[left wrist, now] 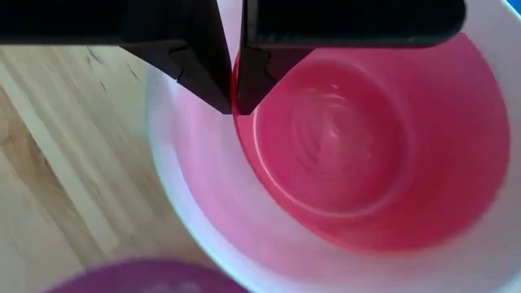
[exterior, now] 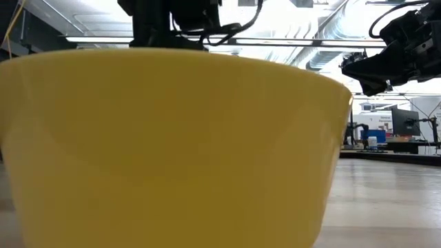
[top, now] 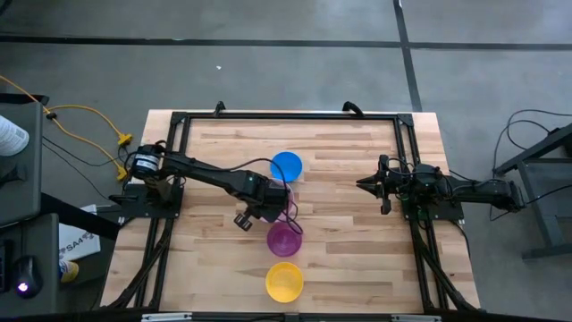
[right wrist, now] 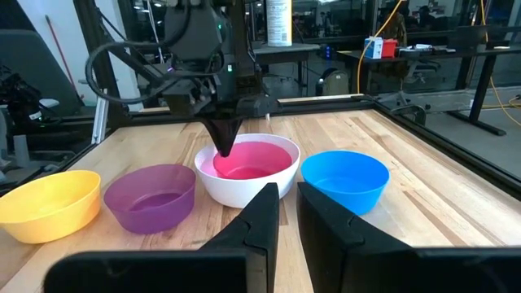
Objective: Nest bowls inside each other
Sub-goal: Stack the red bowl on the white bowl, then stack the blue bowl on the red bowl
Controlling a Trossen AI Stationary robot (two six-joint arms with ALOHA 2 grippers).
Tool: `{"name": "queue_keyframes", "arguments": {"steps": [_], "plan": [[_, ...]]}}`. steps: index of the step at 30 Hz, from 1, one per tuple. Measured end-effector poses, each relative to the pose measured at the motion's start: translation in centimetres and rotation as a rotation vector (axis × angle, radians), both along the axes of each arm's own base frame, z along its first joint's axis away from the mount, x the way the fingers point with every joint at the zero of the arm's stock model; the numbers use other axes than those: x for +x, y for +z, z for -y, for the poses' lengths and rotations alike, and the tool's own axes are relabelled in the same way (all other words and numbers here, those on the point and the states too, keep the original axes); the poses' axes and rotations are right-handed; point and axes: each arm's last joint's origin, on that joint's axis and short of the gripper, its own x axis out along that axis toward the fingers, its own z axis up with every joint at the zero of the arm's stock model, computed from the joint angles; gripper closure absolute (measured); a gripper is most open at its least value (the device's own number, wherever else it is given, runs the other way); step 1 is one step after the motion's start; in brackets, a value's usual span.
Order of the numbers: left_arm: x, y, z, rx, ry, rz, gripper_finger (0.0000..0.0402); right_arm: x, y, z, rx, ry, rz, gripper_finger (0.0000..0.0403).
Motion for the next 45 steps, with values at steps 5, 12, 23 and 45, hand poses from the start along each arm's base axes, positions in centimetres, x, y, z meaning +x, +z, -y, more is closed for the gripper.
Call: {"name": "queue_keyframes", "arguments": {"steps": [5, 12, 23, 45], "plan": [[0.1, 0.1, 0.0, -0.001, 0.001, 0.008, 0.037, 0.0, 0.0, 0.0, 0.0, 0.0, 0.001, 0.0364], [0.1, 0.1, 0.0, -0.003, 0.011, 0.008, 0.0319, 0.0, 0.0, 0.0, 0.0, 0.0, 0.002, 0.0364], [0.1, 0.1, 0.0, -0.003, 0.011, 0.008, 0.0304, 0.0, 0.0, 0.0, 0.0, 0.0, 0.003, 0.0364], [-1.1, 2.2, -0.1, -0.011, 0.03, 0.033, 0.0304, 0.0, 0.0, 0.0, -0.001, 0.001, 0.003, 0.0364]]}}
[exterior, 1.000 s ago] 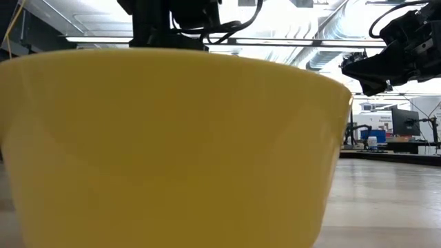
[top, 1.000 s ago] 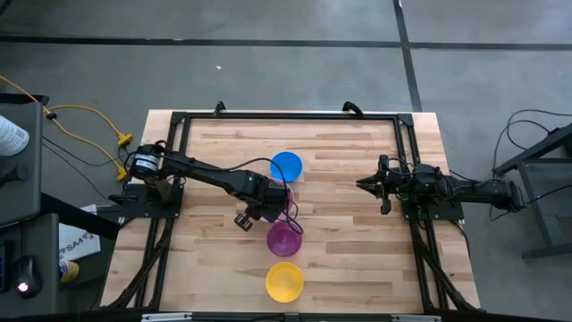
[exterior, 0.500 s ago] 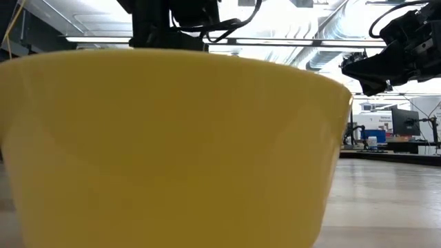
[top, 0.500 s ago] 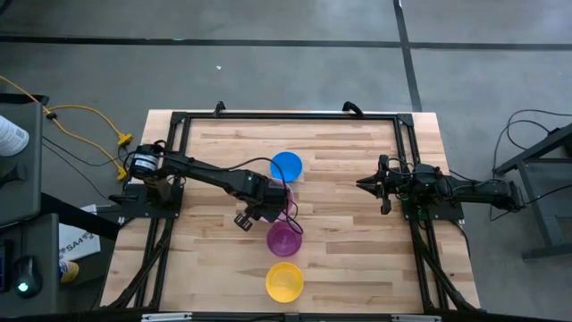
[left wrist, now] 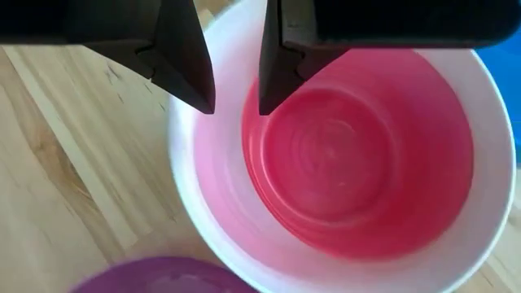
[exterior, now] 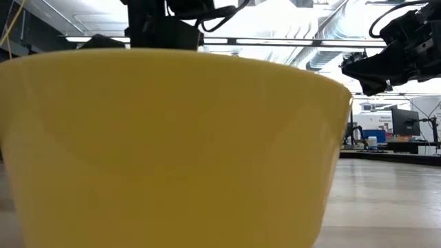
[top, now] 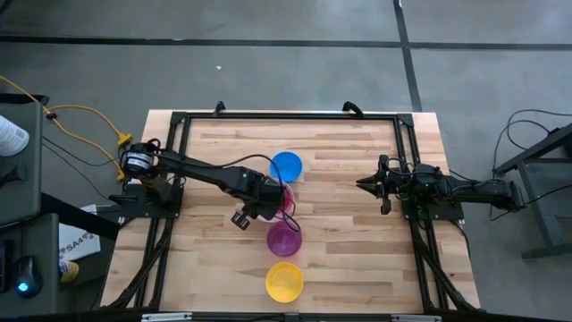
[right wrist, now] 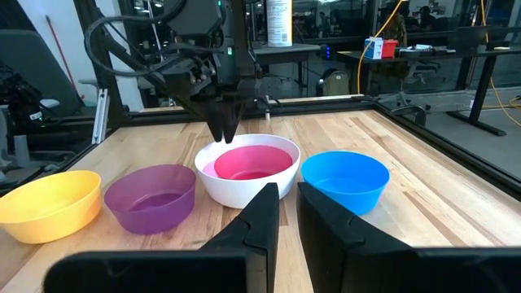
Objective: Nest bowls inside each other
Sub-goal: Stack the blue bowl on the red bowl
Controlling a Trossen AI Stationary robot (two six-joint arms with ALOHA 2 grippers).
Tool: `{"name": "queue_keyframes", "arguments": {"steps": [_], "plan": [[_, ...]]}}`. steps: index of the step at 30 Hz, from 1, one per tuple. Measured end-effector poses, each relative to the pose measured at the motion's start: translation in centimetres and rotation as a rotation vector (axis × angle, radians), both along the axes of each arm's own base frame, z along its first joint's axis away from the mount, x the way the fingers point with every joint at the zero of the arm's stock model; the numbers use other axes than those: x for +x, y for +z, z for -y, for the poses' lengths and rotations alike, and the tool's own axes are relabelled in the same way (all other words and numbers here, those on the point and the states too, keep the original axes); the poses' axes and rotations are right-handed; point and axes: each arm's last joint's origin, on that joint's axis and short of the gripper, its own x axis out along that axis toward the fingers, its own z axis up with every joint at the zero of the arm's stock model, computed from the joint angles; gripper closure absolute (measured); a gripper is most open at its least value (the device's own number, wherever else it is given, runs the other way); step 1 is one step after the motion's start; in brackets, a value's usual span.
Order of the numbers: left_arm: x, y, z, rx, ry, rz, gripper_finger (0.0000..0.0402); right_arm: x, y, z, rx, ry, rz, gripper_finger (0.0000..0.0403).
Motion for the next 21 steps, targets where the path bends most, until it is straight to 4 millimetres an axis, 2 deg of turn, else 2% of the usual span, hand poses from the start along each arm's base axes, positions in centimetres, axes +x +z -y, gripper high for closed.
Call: {"name": "queue_keyframes", "arguments": {"steps": [6, 21], "plan": [[0.0, 0.9, -0.5, -0.007, 0.013, 0.051, 0.0304, 0.0, 0.0, 0.0, 0.0, 0.0, 0.0, 0.0364], [1.5, 3.0, -5.4, -0.003, 0.156, 0.211, 0.0304, 0.0, 0.0, 0.0, 0.0, 0.0, -0.001, 0.0364]]}}
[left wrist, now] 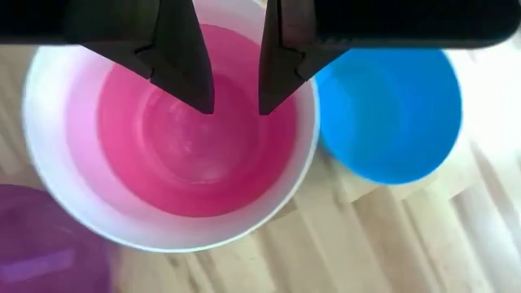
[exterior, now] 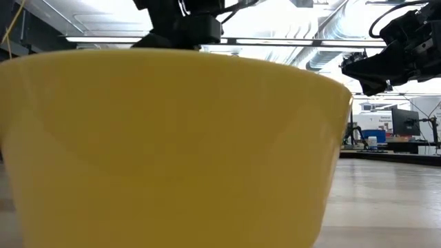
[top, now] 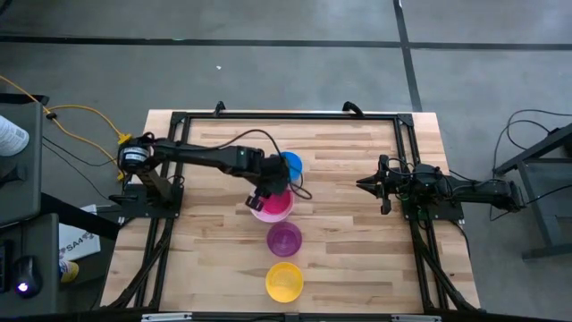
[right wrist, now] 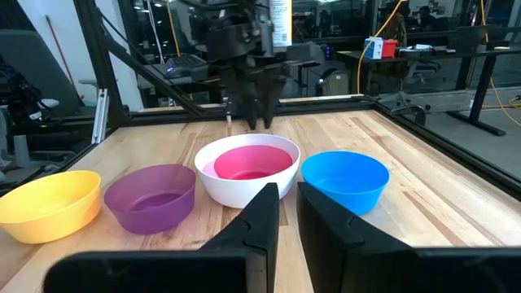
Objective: Nest bowls inside each other
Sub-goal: Stack the blue bowl on the red bowl
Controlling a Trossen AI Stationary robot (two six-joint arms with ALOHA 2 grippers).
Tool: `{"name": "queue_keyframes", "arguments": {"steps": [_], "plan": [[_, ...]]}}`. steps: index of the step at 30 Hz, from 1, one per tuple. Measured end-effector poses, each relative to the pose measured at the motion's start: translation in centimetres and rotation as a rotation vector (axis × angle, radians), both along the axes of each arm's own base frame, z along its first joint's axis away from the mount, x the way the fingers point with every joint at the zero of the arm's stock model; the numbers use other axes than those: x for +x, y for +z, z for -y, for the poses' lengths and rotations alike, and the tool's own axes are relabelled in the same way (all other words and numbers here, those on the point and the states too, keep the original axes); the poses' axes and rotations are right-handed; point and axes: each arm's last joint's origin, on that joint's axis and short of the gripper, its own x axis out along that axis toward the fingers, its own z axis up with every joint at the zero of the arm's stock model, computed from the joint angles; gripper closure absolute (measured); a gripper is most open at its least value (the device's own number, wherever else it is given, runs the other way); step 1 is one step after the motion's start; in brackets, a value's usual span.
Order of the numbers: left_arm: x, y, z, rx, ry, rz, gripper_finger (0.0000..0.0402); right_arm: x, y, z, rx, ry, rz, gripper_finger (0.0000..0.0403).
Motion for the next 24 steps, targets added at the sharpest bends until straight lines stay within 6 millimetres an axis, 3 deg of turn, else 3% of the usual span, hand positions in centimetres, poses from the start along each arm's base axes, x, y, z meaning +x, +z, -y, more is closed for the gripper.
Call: {"name": "queue_keyframes", "arguments": {"steps": [15, 24], "plan": [[-0.5, 0.0, -4.0, 0.108, 0.037, -0.031, 0.0304, 0.0, 0.0, 0.0, 0.0, 0.0, 0.0, 0.0364], [-0.9, -0.1, -4.9, 0.221, 0.025, -0.079, 0.0304, 0.0, 0.0, 0.0, 0.0, 0.0, 0.0, 0.0364]]}}
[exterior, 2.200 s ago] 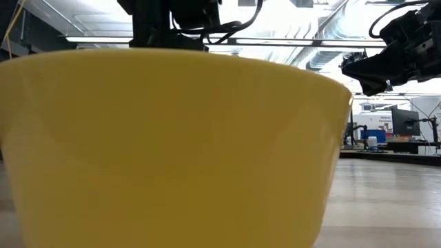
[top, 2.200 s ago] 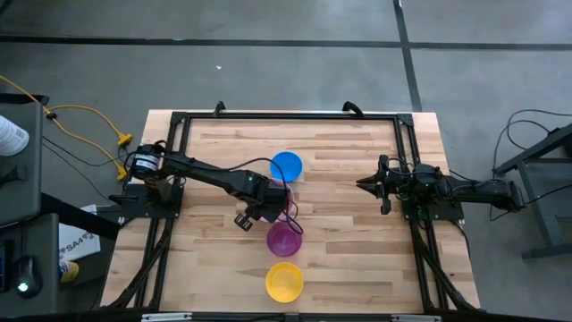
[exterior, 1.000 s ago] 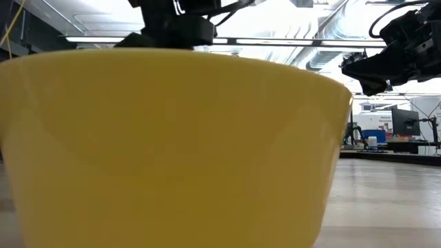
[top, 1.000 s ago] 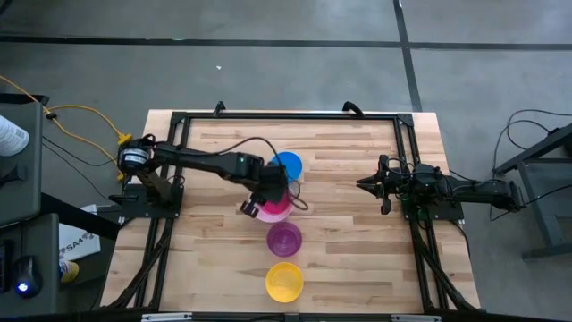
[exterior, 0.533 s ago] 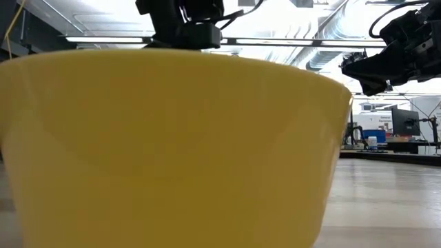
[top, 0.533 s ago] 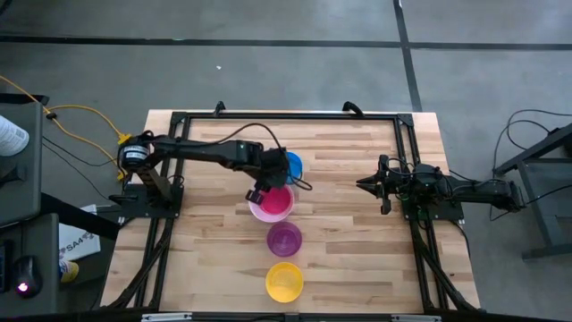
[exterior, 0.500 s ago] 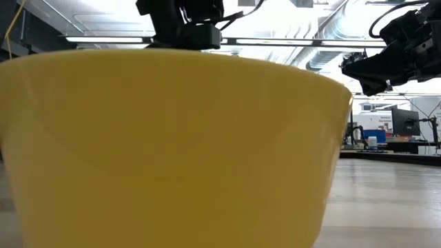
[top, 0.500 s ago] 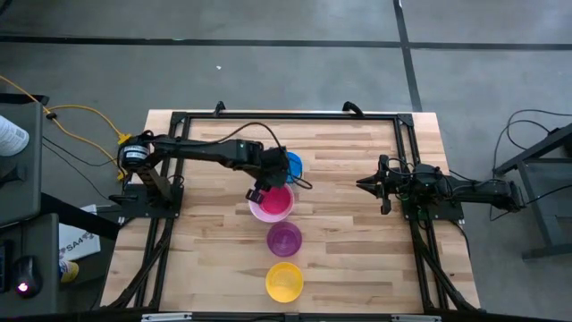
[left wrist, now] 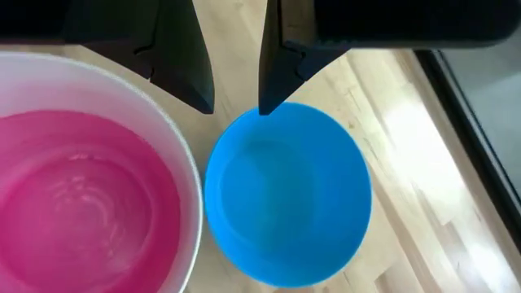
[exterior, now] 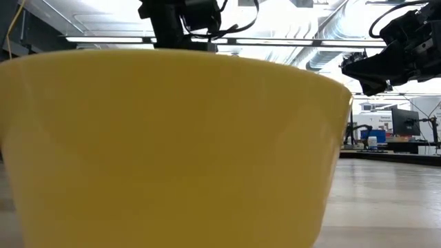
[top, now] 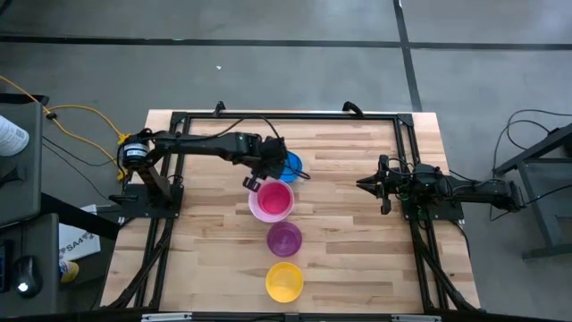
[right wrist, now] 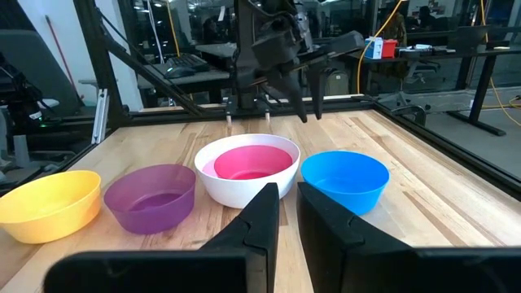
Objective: Nest bowls inside each other
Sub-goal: Stack the blue bowl on the red bowl
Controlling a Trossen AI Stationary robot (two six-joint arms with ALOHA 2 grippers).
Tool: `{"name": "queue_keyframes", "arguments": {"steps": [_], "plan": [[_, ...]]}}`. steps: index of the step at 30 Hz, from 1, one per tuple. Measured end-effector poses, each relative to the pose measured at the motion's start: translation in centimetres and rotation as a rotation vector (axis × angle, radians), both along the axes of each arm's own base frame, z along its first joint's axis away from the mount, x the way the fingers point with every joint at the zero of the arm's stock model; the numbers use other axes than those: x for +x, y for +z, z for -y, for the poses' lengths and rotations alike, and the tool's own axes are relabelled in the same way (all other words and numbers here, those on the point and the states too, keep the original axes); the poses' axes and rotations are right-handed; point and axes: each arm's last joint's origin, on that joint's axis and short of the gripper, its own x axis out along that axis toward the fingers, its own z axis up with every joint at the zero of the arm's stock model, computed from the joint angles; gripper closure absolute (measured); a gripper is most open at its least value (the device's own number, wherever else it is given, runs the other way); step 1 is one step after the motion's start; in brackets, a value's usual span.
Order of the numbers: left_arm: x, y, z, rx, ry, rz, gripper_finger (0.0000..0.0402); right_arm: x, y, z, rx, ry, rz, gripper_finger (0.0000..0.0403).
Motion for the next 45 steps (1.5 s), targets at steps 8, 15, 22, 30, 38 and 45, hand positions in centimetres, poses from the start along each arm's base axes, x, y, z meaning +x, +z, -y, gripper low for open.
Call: {"name": "queue_keyframes", "arguments": {"steps": [8, 15, 22, 30, 38, 45], "plan": [[0.3, -0.4, -0.4, -0.025, -0.174, -0.006, 0.0304, 0.0, 0.0, 0.0, 0.0, 0.0, 0.0, 0.0364], [0.5, -1.7, -1.1, -0.027, -0.3, -0.072, 0.0304, 0.0, 0.0, 0.0, 0.0, -0.001, 0.001, 0.0364], [0.4, -2.0, -2.5, 0.002, -0.31, -0.09, 0.0304, 0.0, 0.0, 0.0, 0.0, -0.001, 0.0, 0.0364], [0.2, -2.0, -3.0, 0.025, -0.358, -0.106, 0.0304, 0.0, 0.0, 0.0, 0.0, 0.0, 0.001, 0.0364], [-0.4, -4.0, -2.7, 0.057, -0.506, -0.165, 0.0304, 0.0, 0.0, 0.0, 0.0, 0.0, 0.0, 0.0364], [-0.3, -4.3, -2.8, 0.09, -0.555, -0.153, 0.0304, 0.0, 0.0, 0.0, 0.0, -0.001, 0.0, 0.0364]]}}
